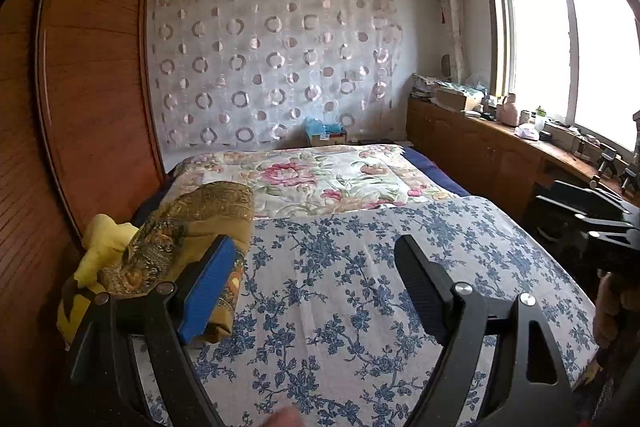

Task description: Fold small clothes

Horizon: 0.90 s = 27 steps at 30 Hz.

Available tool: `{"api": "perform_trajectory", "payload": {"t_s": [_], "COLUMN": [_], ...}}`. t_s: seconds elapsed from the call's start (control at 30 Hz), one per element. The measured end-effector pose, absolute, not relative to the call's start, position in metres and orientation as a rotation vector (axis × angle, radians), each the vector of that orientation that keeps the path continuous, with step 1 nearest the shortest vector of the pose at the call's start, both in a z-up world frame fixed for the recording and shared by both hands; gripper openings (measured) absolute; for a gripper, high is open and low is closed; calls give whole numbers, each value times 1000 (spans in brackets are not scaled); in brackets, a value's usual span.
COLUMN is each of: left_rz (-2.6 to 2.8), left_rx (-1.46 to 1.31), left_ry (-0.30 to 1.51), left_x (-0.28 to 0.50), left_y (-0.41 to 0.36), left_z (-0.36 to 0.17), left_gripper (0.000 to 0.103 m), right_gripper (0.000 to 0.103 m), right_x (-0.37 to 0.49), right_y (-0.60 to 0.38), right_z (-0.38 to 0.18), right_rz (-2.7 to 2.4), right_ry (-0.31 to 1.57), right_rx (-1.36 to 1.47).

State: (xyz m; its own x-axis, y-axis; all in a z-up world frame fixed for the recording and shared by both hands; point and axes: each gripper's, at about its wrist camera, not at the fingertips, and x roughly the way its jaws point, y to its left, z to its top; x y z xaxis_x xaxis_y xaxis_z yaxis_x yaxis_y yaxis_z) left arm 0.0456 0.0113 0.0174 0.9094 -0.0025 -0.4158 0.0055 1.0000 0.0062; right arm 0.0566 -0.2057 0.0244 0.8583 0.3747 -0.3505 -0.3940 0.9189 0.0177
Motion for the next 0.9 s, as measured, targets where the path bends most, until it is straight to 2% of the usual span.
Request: {"api": "perform_trajectory", "payload": {"t_s": [0.33,0.9], "left_rz": [-15,-19], "left_rx": [8,4], "left_ry": [423,415], "left_x": [41,39], "left_y": [3,5], "left_z": [20,20], "left_gripper": [83,83], "right_gripper": [80,80], "right_x": [51,54], "right_y": [-193,-206], "right_z": [1,6], "right_rz": [360,352], "right_ry": [315,316], "right_rx": [-39,-36]}}
